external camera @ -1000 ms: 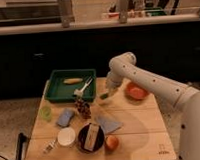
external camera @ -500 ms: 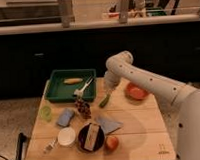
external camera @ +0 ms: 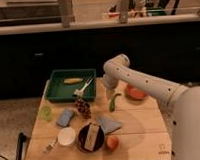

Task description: Place pepper in paper cup

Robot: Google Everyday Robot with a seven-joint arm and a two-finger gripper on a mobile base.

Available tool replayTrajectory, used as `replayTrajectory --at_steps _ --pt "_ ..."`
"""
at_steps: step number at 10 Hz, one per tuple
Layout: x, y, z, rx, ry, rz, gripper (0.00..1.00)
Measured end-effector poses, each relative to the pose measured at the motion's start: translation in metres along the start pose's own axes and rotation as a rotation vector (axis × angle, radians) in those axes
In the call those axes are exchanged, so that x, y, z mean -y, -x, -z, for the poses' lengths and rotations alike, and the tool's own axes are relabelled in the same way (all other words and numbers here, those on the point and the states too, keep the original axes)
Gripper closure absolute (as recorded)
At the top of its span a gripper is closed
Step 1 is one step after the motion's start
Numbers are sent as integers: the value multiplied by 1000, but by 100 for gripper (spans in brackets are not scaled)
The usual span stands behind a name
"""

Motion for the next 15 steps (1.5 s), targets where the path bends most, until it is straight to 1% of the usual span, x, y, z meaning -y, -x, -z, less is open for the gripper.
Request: replayTrajectory --at_steps 1,2,4,7,10,12,14,15 --pt "-1 0 3 6 9 11 20" --pt "-4 -3 1 15 20 26 20" --pt "-14 -11 -10 32 51 58 20" --pt "-30 -17 -33 71 112 133 20" --pt "-44 -21 -46 93 168 195 20" --pt "-50 -27 -56 109 189 204 20" --pt "-54 -35 -65 124 203 197 20" --pt "-57 -40 -73 133 209 191 20"
